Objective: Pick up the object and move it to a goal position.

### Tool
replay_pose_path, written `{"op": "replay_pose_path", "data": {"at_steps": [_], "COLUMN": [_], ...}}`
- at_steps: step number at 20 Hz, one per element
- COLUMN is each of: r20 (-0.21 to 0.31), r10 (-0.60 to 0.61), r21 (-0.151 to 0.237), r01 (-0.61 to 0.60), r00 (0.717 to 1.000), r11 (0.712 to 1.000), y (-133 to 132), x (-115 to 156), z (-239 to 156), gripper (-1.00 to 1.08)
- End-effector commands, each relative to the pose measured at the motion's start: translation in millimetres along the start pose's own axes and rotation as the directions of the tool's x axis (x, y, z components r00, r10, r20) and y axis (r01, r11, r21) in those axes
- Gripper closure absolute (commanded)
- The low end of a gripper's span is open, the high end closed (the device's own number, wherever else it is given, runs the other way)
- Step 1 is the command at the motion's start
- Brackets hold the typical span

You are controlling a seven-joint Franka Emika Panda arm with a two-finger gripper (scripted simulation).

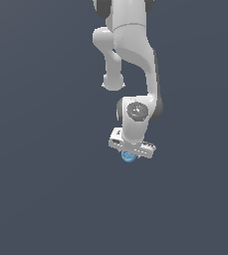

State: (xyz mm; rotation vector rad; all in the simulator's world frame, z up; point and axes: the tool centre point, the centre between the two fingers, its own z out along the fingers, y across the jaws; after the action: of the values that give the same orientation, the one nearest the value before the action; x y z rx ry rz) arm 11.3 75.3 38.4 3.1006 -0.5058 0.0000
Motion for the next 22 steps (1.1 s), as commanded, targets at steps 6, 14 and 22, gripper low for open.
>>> {"op": "replay_pose_path", "data": {"at_steps": [6,14,22], "r20": [0.000,-0.001,-0.001], "r10": [0.000,0.000,0.000], "r21": [0.000,0.000,0.000], "r01": [0.000,0.000,0.000], "r00": [1.000,1.000,1.000], "r11": [1.000,1.000,1.000], "y": [-0.1,-3.2,-21.2], "x": [0.1,0.2,-1.3], "z": [0.7,-8.7,-57.7], "gripper": [1.08,1.08,1.08]}}
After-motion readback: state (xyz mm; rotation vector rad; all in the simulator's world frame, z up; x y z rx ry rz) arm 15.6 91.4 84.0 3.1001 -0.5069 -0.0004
